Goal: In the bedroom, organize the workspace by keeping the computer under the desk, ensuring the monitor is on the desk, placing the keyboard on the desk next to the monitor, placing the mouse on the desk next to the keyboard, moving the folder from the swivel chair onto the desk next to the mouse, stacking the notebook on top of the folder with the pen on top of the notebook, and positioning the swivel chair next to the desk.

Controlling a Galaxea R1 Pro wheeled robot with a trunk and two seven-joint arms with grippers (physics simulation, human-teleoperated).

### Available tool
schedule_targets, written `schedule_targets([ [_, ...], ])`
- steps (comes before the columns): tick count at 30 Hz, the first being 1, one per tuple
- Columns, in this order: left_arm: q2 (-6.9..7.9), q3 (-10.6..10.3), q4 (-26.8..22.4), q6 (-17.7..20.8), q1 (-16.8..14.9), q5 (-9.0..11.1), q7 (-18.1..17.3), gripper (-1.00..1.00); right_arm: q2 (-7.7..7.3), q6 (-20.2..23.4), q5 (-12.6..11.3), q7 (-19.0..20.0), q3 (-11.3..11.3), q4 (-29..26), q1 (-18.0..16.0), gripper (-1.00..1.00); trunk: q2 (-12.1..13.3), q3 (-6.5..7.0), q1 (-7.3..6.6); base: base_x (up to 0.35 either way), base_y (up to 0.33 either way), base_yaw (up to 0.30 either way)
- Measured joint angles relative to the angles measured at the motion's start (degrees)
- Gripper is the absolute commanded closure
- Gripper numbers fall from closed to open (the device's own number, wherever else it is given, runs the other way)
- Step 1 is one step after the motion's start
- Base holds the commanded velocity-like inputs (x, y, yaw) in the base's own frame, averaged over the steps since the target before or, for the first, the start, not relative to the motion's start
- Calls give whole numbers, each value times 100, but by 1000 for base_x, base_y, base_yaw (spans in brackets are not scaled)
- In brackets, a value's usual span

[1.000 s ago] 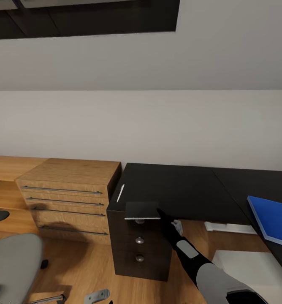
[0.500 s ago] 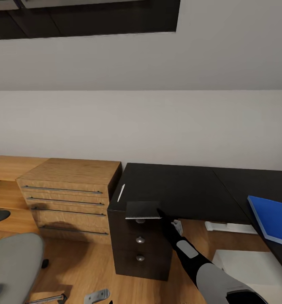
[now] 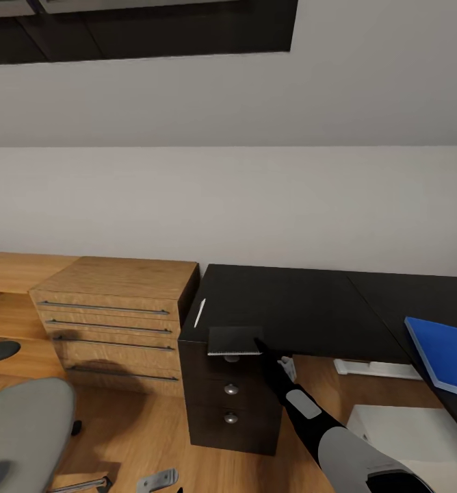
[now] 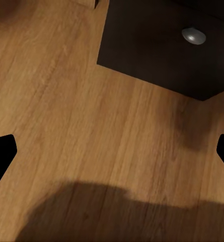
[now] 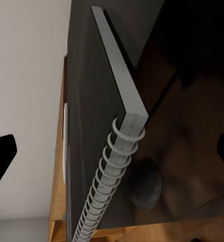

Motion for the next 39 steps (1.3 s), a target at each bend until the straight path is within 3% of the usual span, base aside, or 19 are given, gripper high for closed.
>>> schedule_targets([
  [23, 2, -2, 0, 0, 0, -8, 3, -100, -1, 2, 1, -6, 4, 0, 0, -100, 0, 0, 0, 0, 1, 0],
  [24, 2, -2, 0, 0, 0, -8, 3, -100, 0, 2, 3, -6, 7, 0, 0, 100, 0, 0, 0, 0, 0, 0],
  [39, -7, -18, 17, 1, 0, -24, -7, -100, 0, -5, 16, 1, 3, -10, 0, 100, 0, 0, 0, 0, 0, 0],
])
